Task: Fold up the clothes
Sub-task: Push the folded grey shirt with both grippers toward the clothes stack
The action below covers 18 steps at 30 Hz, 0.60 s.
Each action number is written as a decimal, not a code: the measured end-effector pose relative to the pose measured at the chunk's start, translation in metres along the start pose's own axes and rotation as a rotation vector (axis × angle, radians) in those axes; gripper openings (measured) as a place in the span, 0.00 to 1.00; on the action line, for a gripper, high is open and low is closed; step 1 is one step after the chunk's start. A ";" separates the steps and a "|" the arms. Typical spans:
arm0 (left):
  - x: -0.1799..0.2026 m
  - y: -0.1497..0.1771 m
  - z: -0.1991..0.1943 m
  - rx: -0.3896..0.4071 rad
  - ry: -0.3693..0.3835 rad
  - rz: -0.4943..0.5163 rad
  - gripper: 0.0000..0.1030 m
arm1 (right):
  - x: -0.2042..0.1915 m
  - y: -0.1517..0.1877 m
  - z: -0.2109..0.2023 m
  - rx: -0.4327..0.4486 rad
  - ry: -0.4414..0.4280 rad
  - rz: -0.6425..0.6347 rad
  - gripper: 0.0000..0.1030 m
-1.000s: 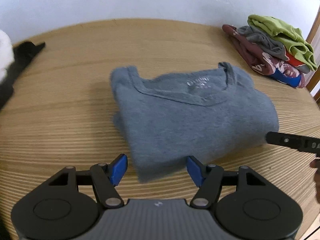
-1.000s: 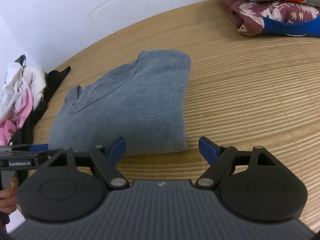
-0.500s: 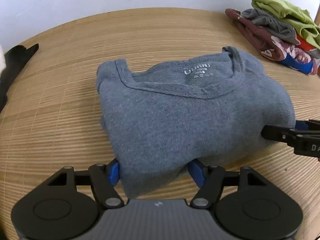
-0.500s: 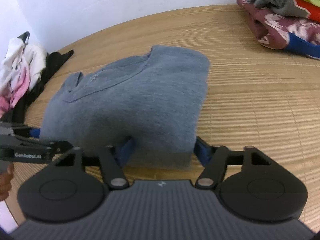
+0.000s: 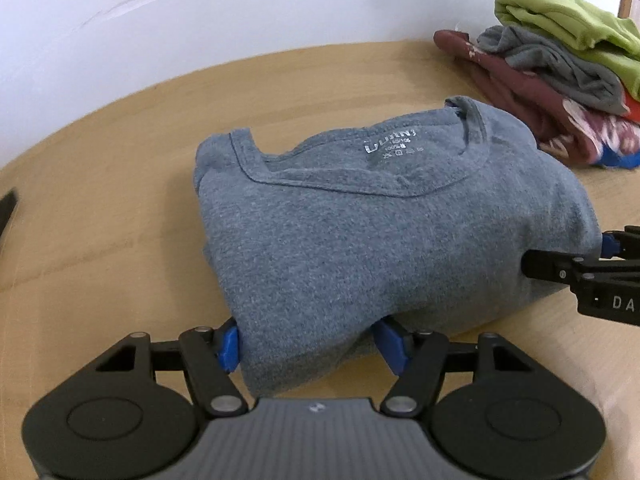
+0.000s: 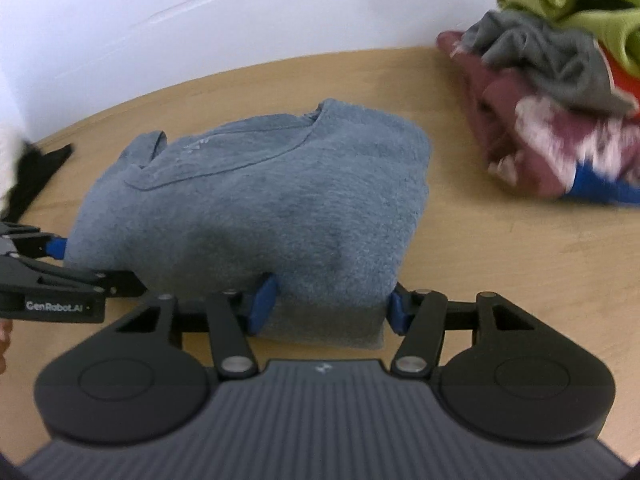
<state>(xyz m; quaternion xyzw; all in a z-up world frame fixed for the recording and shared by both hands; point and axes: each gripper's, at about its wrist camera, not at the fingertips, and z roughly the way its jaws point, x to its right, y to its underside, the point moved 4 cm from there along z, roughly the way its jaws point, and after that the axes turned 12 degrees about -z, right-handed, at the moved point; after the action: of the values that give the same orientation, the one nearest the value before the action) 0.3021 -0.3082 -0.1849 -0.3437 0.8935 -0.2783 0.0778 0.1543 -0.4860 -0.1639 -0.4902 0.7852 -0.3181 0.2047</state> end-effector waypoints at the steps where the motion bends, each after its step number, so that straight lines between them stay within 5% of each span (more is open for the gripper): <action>1: 0.004 -0.010 0.007 0.004 0.003 0.003 0.67 | 0.007 -0.007 0.007 0.003 0.014 -0.003 0.57; 18: 0.056 -0.154 0.121 0.081 -0.003 0.041 0.70 | 0.079 -0.112 0.111 0.053 0.253 -0.120 0.56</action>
<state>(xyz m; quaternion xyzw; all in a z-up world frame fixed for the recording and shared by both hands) 0.3879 -0.4920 -0.1979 -0.3226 0.8882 -0.3120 0.0988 0.2622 -0.6257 -0.1651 -0.4868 0.7653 -0.4096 0.0976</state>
